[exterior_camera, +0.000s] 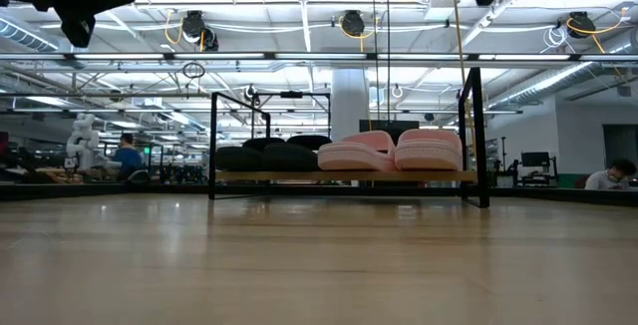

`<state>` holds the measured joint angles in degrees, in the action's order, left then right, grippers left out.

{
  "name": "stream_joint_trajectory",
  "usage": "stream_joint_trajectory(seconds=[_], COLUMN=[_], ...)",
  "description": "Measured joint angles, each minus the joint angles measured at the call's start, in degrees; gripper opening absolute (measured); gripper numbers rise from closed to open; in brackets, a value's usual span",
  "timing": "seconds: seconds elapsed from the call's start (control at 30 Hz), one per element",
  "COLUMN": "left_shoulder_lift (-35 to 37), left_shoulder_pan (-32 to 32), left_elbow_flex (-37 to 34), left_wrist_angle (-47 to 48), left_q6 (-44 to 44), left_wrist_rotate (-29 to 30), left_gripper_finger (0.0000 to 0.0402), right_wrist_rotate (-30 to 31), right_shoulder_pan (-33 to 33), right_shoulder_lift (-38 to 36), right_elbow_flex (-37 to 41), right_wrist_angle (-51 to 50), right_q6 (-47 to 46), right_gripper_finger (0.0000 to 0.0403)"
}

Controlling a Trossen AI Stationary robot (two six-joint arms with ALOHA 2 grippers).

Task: Pick and place slides into the shelf
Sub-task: Return to Home Position

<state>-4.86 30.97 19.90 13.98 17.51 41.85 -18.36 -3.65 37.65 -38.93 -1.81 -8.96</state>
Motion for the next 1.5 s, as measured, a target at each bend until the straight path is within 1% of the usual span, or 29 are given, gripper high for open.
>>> stream_joint_trajectory(seconds=[0.13,0.17,0.4,0.57,0.67,0.73,0.83,0.9,0.97,1.07,1.2,1.3,1.4,1.5], left_shoulder_lift=[0.0,0.0,0.0,0.0,0.0,0.0,0.0,-0.4,-1.6,-4.4,-8.7,-10.2,-9.4,-7.1], left_shoulder_pan=[-2.9,-4.0,-13.2,-20.1,-23.5,-25.2,-26.2,-26.0,-25.5,-24.2,-22.8,-22.0,-21.7,-21.2], left_elbow_flex=[-0.4,-0.4,-0.4,-0.4,-0.4,-0.4,-0.4,-0.4,-0.3,-0.3,-0.3,-0.3,-0.3,-0.3], left_wrist_angle=[-0.6,-0.6,-0.1,3.1,4.9,5.1,5.9,6.7,6.8,5.5,1.8,0.2,-0.9,-0.5], left_q6=[-0.9,-1.3,-2.4,-1.1,0.1,0.7,1.5,2.7,3.3,4.3,4.2,3.8,4.0,2.7], left_wrist_rotate=[-0.1,-0.5,-8.0,-13.6,-15.8,-16.1,-17.2,-18.5,-19.5,-19.3,-16.9,-14.1,-12.1,-11.9], left_gripper_finger=[0.0086,0.0086,0.0086,0.0086,0.0086,0.0086,0.0086,0.0086,0.0086,0.0086,0.0086,0.0086,0.0086,0.0086], right_wrist_rotate=[-0.5,-1.7,-15.0,-25.1,-29.8,-31.2,-31.1,-30.4,-27.5,-22.5,-16.1,-11.4,-8.3,-5.9], right_shoulder_pan=[-3.8,-5.1,-16.7,-24.4,-27.4,-28.1,-27.4,-25.6,-23.1,-18.6,-12.7,-8.9,-5.9,-3.7], right_shoulder_lift=[0.1,0.1,0.1,0.0,0.1,0.1,0.1,0.1,0.1,0.1,0.1,-0.1,-0.9,-3.1], right_elbow_flex=[2.9,3.3,3.8,3.8,3.8,3.8,3.8,3.8,3.8,3.8,3.8,3.8,3.8,4.1], right_wrist_angle=[0.0,0.1,2.4,4.8,4.6,4.6,4.6,4.2,3.4,3.1,1.7,0.6,-1.1,-1.4], right_q6=[-2.2,-2.3,-0.2,0.3,-1.3,-2.8,-6.0,-7.2,-7.8,-8.2,-8.2,-7.9,-7.3,-6.5], right_gripper_finger=[0.0096,0.0096,0.0096,0.0096,0.0096,0.0096,0.0096,0.0096,0.0096,0.0096,0.0096,0.0096,0.0096,0.0096])
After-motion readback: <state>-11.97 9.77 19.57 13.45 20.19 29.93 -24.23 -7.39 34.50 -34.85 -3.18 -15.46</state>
